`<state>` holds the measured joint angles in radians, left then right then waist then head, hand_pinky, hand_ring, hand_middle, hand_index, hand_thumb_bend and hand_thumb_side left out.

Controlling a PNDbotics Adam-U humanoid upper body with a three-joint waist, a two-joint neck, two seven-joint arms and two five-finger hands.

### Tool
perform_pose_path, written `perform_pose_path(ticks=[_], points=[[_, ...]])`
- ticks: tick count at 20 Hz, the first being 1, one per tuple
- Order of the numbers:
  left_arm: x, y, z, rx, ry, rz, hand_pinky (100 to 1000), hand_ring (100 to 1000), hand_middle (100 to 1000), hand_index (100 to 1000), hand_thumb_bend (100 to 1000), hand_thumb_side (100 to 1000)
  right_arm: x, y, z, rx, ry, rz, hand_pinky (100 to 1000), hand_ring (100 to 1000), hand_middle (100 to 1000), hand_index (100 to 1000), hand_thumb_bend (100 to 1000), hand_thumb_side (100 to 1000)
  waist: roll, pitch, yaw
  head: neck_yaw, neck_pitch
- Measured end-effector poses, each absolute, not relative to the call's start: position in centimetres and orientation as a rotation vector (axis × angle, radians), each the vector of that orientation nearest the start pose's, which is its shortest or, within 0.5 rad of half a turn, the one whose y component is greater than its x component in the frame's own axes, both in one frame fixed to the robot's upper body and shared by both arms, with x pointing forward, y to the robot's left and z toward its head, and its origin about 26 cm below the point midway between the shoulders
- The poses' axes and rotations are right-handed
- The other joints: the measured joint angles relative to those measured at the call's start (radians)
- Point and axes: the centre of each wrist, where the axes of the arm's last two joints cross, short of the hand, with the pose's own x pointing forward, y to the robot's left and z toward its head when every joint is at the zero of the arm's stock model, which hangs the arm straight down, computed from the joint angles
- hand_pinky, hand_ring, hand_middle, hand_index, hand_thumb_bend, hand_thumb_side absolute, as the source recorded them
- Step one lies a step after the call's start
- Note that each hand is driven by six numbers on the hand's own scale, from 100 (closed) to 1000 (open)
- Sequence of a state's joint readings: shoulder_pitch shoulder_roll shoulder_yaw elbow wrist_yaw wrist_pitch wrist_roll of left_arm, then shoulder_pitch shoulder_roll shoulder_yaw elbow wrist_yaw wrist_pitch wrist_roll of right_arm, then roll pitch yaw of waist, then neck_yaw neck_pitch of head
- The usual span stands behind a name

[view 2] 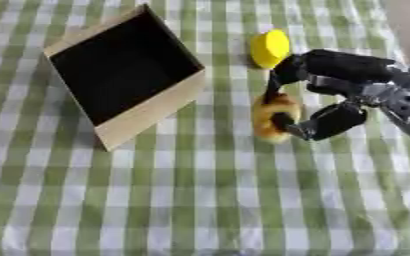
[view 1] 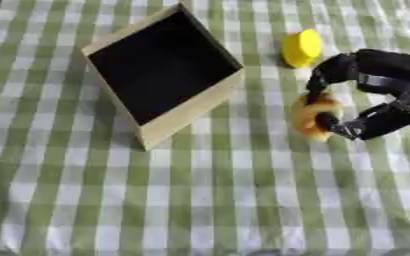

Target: Pick up objects on the table and place them in the box.

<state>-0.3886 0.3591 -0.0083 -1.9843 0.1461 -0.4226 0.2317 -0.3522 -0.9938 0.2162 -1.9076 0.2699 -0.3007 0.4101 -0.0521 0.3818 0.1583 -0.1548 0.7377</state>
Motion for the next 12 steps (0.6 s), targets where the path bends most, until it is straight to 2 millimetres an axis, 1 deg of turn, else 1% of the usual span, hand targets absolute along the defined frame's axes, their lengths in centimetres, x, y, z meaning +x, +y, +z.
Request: perform_pose_path(ticks=[5, 9, 12], points=[[30.9, 25.4, 22.6, 0.041, 3.504, 0.081, 764, 744, 789, 857, 100, 669, 29.7, -30.4, 26.4, -0.519, -1.859, 1.852, 857, 718, 401, 568, 100, 140, -0.009, -0.001, 0.005, -0.001, 0.0], [31.0, 25.0, 23.2, 0.076, 3.477, 0.091, 762, 745, 787, 856, 100, 669, 29.8, -28.9, 29.6, -0.497, -1.972, 1.884, 859, 709, 387, 567, 100, 129, -0.016, -0.002, 0.023, -0.012, -0.002], [31.1, 24.5, 23.8, 0.125, 3.449, 0.109, 762, 745, 786, 856, 100, 668, 29.8, -27.5, 31.8, -0.478, -2.037, 1.898, 864, 697, 372, 565, 100, 129, -0.024, -0.001, 0.042, -0.027, -0.008]])
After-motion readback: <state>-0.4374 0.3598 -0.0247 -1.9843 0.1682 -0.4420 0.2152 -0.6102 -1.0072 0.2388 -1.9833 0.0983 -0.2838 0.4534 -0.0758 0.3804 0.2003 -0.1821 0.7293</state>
